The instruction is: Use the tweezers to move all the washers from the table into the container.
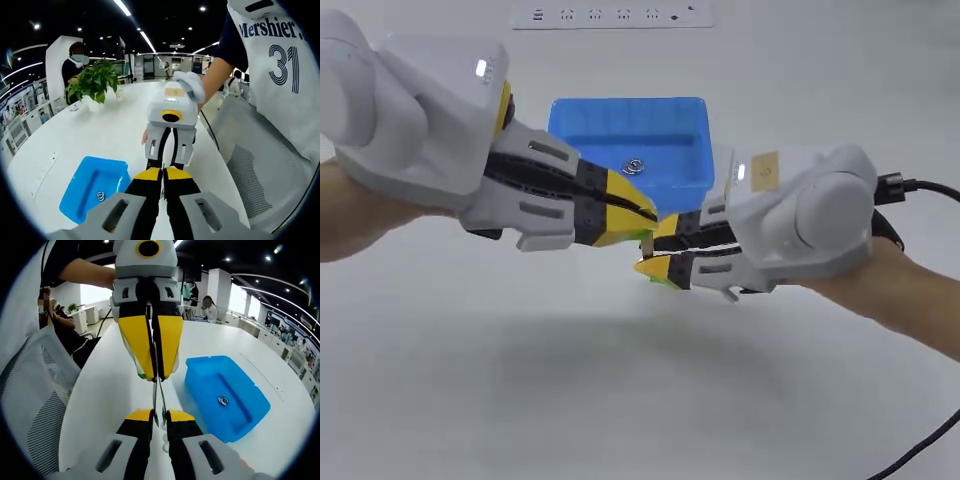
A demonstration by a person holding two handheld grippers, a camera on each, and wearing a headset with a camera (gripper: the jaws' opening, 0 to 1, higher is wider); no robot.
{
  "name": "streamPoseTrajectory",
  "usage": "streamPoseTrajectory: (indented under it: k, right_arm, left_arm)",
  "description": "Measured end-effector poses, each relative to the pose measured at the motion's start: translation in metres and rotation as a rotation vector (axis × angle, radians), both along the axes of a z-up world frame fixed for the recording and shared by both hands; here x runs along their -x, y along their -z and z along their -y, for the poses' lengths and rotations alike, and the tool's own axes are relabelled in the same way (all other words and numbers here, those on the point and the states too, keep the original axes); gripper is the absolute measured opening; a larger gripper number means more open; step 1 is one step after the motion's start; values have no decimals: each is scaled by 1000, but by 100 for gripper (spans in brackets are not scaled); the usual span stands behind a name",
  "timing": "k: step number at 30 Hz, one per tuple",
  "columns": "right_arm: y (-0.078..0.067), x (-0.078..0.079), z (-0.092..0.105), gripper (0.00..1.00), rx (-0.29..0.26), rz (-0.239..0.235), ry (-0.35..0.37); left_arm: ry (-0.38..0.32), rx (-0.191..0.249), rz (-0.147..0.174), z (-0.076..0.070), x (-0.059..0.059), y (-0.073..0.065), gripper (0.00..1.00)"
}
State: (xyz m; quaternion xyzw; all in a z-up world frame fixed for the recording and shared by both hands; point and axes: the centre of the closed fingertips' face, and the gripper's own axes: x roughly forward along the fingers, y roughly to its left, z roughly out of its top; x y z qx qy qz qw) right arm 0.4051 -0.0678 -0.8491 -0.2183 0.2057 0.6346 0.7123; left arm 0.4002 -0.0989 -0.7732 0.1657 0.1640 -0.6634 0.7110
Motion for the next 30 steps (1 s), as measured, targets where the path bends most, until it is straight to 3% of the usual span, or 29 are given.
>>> streamPoseTrajectory:
  k: [5, 30]
  right_arm:
    - [2, -1, -1, 12, 7, 3, -6]
    - [12, -1, -2, 11, 14, -23, 1]
  left_arm:
    - [0, -8, 8, 1, 1, 1, 5]
    - [-14, -8, -30, 0, 0, 10, 6]
